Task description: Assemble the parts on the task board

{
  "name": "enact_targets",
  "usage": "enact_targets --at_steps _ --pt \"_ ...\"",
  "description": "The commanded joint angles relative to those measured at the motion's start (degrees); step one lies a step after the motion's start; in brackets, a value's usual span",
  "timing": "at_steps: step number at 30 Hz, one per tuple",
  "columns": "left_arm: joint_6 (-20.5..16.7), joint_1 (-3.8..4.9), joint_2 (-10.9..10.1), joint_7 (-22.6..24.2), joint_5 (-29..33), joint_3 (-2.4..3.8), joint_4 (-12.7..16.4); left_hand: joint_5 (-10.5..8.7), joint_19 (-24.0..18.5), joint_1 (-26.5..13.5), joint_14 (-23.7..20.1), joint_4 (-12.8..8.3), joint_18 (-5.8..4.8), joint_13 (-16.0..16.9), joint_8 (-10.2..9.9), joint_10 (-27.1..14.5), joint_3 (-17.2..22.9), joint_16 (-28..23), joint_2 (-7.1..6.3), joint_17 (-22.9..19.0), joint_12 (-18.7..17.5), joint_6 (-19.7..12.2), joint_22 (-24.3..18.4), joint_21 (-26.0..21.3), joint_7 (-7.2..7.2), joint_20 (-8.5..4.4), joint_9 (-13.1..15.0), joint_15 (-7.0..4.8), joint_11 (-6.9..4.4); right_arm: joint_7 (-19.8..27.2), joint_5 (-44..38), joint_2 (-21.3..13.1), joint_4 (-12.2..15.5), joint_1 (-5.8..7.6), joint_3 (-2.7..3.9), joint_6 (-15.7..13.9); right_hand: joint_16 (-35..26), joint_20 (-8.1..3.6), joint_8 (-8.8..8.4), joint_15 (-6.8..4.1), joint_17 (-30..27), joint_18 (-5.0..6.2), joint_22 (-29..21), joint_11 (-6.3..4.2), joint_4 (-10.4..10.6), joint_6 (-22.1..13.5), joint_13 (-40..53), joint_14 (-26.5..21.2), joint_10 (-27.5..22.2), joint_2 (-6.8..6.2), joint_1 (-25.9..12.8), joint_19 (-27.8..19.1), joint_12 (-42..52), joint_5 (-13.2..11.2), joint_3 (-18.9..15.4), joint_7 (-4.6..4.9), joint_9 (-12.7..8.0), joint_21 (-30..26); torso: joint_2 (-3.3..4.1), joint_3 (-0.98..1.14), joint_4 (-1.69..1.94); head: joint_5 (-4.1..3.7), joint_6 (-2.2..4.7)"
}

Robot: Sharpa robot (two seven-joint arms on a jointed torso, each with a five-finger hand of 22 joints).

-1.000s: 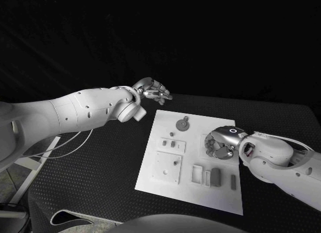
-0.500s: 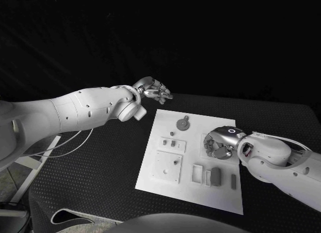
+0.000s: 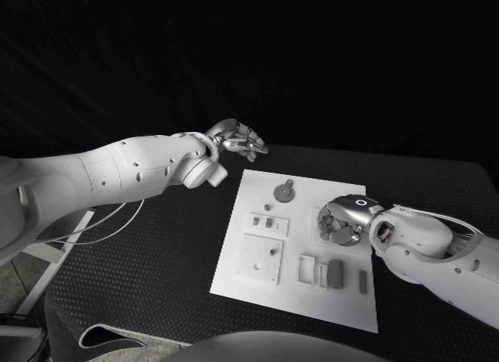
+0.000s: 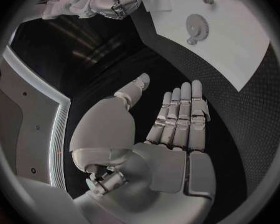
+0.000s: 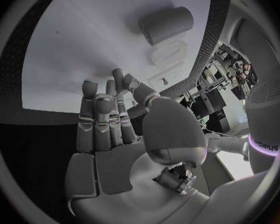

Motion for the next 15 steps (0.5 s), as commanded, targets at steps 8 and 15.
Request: enact_targets --at_steps 8,15 --pt "0.7 0.04 0.1 0.8 -0.1 0.02 0.0 -0.22 0.2 0.1 0.5 0.1 1.16 -0.1 0.0 0.1 -0.4 -0.3 0.2 0.1 0.3 -0.1 -0.1 0.1 0.89 -0.02 -0.1 0.06 0.03 0.1 -0.4 -0.5 0.3 -0.05 0.0 -2.3 0.5 -0.36 0.53 -0.75 0.2 0.69 1.1 -0.78 0.0 0.9 1.3 -0.2 1.6 -0.68 -1.0 0.7 0.5 0.2 3.4 0.05 0.4 0.5 -0.01 -0.06 0.01 0.05 -0.09" --pt "0.6 0.04 0.1 0.8 -0.1 0.02 -0.1 -0.22 0.2 0.1 0.6 0.1 1.16 -0.1 0.0 0.1 -0.4 -0.3 0.19 0.1 0.3 -0.1 -0.1 0.1 0.89 -0.02 -0.1 0.06 0.03 0.2 0.1 -1.3 1.1 -0.04 0.06 -3.5 0.5 -0.4 0.6 -0.79 0.2 0.69 1.2 -0.82 -0.1 0.9 1.4 -0.2 1.6 -0.74 -1.0 0.7 0.5 0.2 3.7 0.01 0.5 0.6 -0.02 -0.03 0.0 0.4 -0.34"
